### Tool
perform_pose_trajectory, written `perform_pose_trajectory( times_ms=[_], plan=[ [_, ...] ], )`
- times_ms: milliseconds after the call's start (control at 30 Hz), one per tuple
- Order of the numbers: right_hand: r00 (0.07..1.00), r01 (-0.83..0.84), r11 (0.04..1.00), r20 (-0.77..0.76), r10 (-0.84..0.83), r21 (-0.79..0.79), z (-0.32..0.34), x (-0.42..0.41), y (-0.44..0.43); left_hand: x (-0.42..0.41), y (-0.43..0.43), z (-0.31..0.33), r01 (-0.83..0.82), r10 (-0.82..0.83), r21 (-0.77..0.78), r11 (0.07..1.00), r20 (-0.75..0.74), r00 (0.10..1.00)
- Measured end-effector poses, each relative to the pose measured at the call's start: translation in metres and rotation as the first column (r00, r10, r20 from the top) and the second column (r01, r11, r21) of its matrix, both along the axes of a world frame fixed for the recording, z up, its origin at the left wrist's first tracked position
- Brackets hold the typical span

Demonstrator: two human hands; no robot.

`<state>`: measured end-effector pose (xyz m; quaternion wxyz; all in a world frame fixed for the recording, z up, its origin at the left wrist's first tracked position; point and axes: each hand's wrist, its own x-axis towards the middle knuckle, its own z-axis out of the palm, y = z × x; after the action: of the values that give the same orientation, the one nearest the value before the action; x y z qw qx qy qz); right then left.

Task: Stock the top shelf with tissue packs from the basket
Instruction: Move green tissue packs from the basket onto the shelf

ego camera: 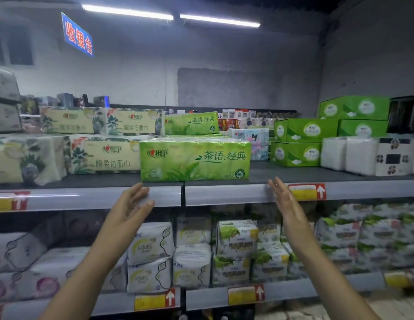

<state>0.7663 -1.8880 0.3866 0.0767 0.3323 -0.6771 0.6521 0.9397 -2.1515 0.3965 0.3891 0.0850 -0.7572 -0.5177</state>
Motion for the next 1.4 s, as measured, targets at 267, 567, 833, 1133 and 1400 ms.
perform_pose_trajectory(
  times_ms=[267, 567, 833, 1133, 1400],
  plan=[
    [0.995, 0.015, 1.000, 0.100, -0.013, -0.015, -0.021, 0.013, 0.019, 0.007, 0.028, -0.022, 0.028, -0.025, 0.077, 0.997, -0.038, 0.999],
    [0.974, 0.056, 0.998, 0.218, -0.055, 0.000, -0.048, 0.024, 0.028, 0.013, 0.035, -0.055, 0.025, -0.028, 0.181, 0.983, 0.012, 1.000],
    [0.959, 0.032, 0.997, 0.277, -0.051, 0.075, -0.084, 0.024, 0.025, 0.011, 0.040, -0.078, 0.007, -0.028, 0.240, 0.971, 0.084, 0.996],
    [0.929, 0.038, 0.990, 0.361, -0.085, 0.134, -0.125, 0.025, 0.030, 0.007, 0.046, -0.116, 0.025, -0.088, 0.294, 0.955, 0.203, 0.975],
    [0.853, 0.027, 0.977, 0.505, -0.132, 0.210, -0.190, 0.037, 0.041, 0.007, 0.053, -0.179, -0.051, -0.090, 0.363, 0.930, 0.360, 0.928]
  ],
)
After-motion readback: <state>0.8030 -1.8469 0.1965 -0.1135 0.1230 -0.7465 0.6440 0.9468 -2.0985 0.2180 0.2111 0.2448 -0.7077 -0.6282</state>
